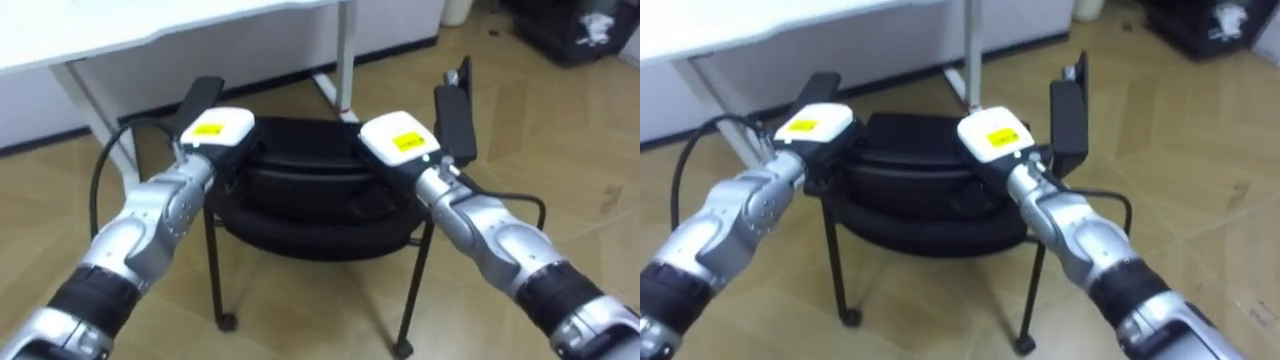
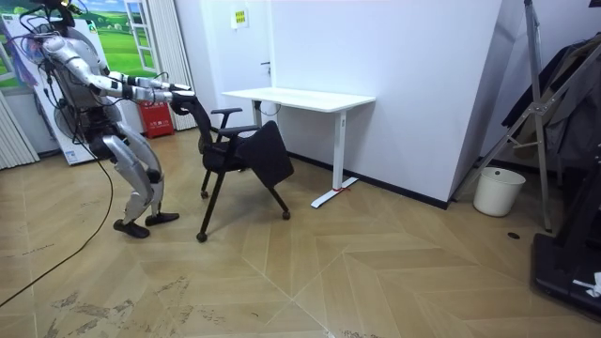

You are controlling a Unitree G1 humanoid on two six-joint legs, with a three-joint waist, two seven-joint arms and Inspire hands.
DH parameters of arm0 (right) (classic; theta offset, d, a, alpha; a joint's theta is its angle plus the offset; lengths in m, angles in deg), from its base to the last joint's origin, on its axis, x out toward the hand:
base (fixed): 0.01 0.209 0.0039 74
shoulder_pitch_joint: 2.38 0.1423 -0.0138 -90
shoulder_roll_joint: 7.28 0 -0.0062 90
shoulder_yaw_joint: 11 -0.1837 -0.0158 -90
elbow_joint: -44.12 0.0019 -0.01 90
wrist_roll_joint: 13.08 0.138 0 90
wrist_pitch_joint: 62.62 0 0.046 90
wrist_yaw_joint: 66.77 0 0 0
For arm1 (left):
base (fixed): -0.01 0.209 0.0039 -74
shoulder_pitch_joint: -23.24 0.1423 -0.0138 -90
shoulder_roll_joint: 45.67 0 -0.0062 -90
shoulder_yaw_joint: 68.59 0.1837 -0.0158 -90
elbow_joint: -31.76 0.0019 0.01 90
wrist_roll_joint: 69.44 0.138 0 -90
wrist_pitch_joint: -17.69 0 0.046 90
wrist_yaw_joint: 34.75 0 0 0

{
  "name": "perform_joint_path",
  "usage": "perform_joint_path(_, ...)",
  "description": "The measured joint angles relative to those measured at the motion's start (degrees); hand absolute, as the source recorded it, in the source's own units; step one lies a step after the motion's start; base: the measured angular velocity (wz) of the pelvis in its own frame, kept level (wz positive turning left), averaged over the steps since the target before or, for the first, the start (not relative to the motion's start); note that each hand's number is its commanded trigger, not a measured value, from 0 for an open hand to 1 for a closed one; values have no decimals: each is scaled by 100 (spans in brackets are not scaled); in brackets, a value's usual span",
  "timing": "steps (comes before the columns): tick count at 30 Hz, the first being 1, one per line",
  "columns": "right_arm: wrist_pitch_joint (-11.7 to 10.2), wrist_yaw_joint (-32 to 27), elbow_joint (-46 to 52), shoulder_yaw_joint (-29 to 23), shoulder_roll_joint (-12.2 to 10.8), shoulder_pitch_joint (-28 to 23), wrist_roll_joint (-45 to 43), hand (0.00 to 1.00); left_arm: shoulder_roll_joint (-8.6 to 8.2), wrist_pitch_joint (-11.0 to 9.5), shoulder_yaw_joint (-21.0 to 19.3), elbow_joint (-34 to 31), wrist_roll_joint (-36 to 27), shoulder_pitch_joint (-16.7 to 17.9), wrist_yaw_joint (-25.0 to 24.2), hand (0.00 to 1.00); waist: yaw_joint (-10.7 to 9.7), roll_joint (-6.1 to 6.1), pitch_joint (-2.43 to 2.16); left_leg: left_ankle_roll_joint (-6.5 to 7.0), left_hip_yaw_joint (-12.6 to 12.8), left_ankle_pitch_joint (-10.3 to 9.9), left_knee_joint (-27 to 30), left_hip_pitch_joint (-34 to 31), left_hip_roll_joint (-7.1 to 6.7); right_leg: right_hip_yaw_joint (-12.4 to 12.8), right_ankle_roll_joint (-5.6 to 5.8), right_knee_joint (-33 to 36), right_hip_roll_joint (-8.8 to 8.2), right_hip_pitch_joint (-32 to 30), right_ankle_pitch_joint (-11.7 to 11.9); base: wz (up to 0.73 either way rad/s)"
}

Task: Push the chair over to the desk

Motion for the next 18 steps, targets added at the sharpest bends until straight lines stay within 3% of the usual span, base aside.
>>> perform_joint_path(1, 3, -35, -89, 9, -29, 51, 4, 100, 12, -10, -10, 2, 5, -20, -10, 100, 54, 71, 47, -26, -179, -25, -21, 36, 10, 118, -116, 174, -70, -215, -263, 9)
perform_joint_path(2, 23, -46, -141, 90, -56, 139, -1, 100, 15, 10, -48, 49, -1, -20, -10, 100, 154, 87, 86, -67, -181, -39, -68, 122, -19, 355, -130, 148, -356, -392, -767, 7)
perform_joint_path(3, 34, -48, -165, 132, -67, 179, -2, 100, 4, 11, -65, 92, -15, -20, -9, 100, 175, 105, 97, -88, -197, -45, -75, 152, -30, 479, -116, 37, -509, -481, -882, 20)
perform_joint_path(4, 39, -56, -201, 221, -78, 274, -2, 100, 1, 13, -114, 117, -17, -23, -8, 100, 187, 107, 123, -140, -312, -58, -52, 167, -95, 771, -36, -479, -821, -614, -1012, 45)
perform_joint_path(5, 30, -58, -256, 263, -130, 410, 1, 100, 3, 6, -166, 111, -16, -36, 8, 100, 203, 64, 179, -231, -377, -115, 88, 119, -121, 1047, 66, -1170, -1006, -681, -984, 53)
perform_joint_path(6, 31, -58, -302, 267, -154, 488, 1, 100, 10, 8, -230, 100, -10, -54, 13, 100, 209, 34, 184, -324, -451, -173, 247, 64, -109, 1051, 88, -1318, -1104, -698, -627, 43)
perform_joint_path(7, 32, -56, -408, 276, -219, 610, -1, 100, 14, 22, -277, 97, 5, -59, 65, 100, 295, 137, 190, -454, -552, -291, 495, -78, 19, 773, -133, -1291, -1033, -608, -713, 33)
perform_joint_path(8, 30, -60, -453, 277, -214, 700, 23, 100, 46, 4, -339, 86, 5, -99, 91, 100, 347, 188, 217, -506, -557, -293, 528, -93, 192, 519, -235, -1376, -948, -509, -757, 38)
perform_joint_path(10, 23, -65, -483, 282, -207, 751, 63, 100, 65, 0, -324, 77, 10, -137, 121, 100, 345, 192, 213, -628, -552, -201, 397, -104, 327, 285, -306, -1490, -882, -395, -800, 49)
perform_joint_path(14, 31, -50, -427, 284, -203, 766, 49, 100, 63, 60, -265, 57, 6, -133, 161, 100, 369, 128, 168, -692, -553, -61, -8, -34, 316, 155, -307, -1629, -814, -292, -870, 31)
perform_joint_path(18, 34, -49, -444, 284, -204, 807, 62, 100, 85, 99, -233, -4, -6, -132, 220, 100, 430, 74, 164, -708, -463, -39, -81, -5, 384, 28, -323, -1703, -790, -177, -923, 19)
